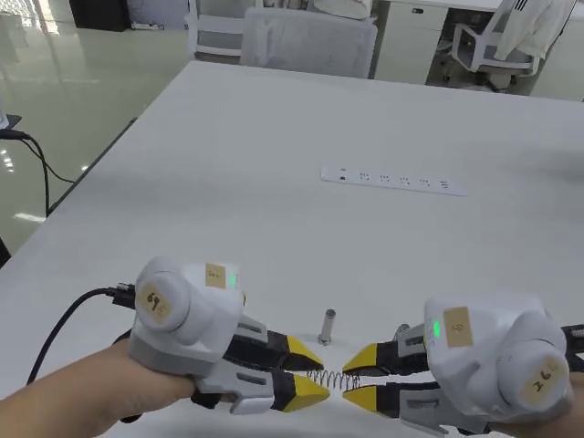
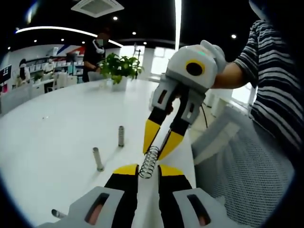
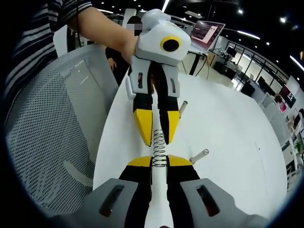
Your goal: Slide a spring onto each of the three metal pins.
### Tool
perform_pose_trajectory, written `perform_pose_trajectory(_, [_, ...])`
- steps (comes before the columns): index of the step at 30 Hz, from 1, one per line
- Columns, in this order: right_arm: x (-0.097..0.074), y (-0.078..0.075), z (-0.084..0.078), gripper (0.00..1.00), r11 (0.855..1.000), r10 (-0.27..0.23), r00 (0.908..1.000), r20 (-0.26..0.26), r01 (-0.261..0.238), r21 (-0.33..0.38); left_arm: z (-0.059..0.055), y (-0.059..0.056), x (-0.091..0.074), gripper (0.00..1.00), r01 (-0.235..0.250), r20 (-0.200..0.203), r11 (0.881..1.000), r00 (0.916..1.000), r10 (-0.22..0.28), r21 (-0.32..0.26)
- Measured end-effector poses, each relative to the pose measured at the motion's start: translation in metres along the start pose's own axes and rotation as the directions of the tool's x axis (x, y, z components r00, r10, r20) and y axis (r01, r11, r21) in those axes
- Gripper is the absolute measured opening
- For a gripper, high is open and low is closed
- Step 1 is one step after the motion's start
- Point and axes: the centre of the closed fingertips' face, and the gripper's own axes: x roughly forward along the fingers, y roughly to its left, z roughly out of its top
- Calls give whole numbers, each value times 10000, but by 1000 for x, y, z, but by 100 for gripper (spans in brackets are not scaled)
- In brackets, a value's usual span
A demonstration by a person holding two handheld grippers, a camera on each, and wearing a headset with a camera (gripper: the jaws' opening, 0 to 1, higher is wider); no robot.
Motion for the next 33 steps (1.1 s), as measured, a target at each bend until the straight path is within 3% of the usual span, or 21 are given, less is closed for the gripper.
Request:
perform_pose_trajectory(17, [-1, -1, 4, 7, 9999, 21, 9998, 189, -23, 141, 1, 1, -2, 3, -38, -8, 9991, 10000, 38, 431])
perform_pose_trajectory(20, [-1, -1, 4, 8, 9998, 23, 9998, 210, -28, 212, 1, 0, -2, 3, 23, -23, 9984, 10000, -22, 570])
perform_pose_trajectory(23, [-1, 3, 3, 8, 9968, 202, 9992, 350, -228, 764, 0, -5, 0, 3, 280, -130, 9977, 9995, -272, 620])
perform_pose_trajectory(29, [-2, 6, -4, 13, 9964, 300, 9993, 236, -317, 782, 3, -4, -1, 2, 342, -42, 9977, 9994, -340, 577])
perform_pose_trajectory(33, [-3, 4, -4, 8, 9971, 178, 9995, 259, -197, 738, 2, -6, -1, 2, 443, -131, 9969, 9990, -435, 652])
